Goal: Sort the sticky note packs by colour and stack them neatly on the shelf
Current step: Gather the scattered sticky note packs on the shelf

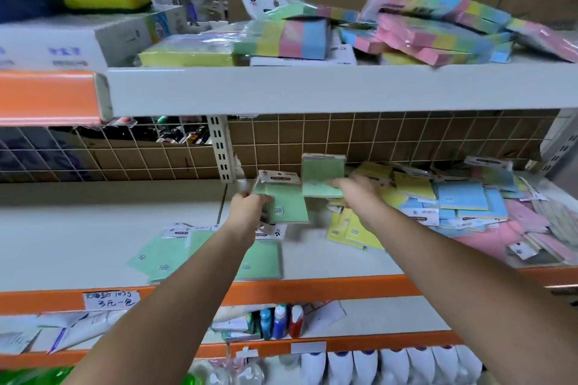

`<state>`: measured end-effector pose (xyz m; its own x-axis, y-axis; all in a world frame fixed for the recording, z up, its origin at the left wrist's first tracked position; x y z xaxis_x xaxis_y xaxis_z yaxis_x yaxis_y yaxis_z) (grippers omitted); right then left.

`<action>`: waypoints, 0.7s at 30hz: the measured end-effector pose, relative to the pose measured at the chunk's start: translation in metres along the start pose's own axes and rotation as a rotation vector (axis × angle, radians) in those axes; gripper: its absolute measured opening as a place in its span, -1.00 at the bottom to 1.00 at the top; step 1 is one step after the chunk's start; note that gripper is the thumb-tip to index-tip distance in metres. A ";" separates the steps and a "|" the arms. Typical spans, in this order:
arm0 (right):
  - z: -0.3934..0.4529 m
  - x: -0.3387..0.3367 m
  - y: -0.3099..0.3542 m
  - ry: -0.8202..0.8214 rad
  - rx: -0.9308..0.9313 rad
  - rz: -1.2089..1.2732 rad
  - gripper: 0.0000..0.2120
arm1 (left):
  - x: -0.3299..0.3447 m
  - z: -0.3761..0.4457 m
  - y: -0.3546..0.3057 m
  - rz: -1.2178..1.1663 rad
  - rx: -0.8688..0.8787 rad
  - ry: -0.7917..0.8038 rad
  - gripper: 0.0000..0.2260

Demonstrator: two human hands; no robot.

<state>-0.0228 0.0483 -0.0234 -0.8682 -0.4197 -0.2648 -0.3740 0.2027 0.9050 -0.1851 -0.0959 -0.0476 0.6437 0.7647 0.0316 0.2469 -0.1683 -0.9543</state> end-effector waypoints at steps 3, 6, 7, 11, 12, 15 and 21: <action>-0.014 0.034 -0.002 0.099 0.033 -0.094 -0.79 | -0.029 -0.001 -0.003 0.009 -0.002 -0.015 -0.62; -0.029 0.069 -0.010 0.188 0.065 -0.180 -0.78 | -0.057 -0.002 -0.004 0.013 -0.011 -0.018 -0.57; -0.036 0.080 -0.013 0.222 0.079 -0.149 -0.78 | -0.067 -0.001 -0.003 0.013 -0.011 -0.027 -0.59; -0.061 0.123 -0.022 0.320 0.155 0.046 -0.63 | -0.104 0.000 0.002 0.011 -0.063 -0.026 -0.58; -0.065 0.132 -0.024 0.330 0.170 0.078 -0.57 | -0.111 -0.002 0.003 0.010 -0.075 -0.021 -0.59; -0.078 0.154 -0.029 0.332 0.186 0.099 -0.61 | -0.132 -0.001 0.009 0.037 -0.079 -0.014 -0.62; -0.092 0.174 -0.039 0.271 0.195 0.030 -0.83 | -0.157 -0.001 0.018 0.068 -0.097 -0.084 -0.72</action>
<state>-0.1291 -0.1144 -0.0740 -0.7712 -0.6257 -0.1169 -0.4276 0.3732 0.8234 -0.2809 -0.2192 -0.0693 0.5992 0.7982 -0.0611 0.2764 -0.2780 -0.9200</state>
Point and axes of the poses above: each hand's wrist, its own z-axis towards the middle knuckle, its own x-axis out of the palm, y = z × x, the point moved 4 cm from there along z, towards the middle knuckle, and after that the axes turned 5 degrees about x, right-handed, at the moved point
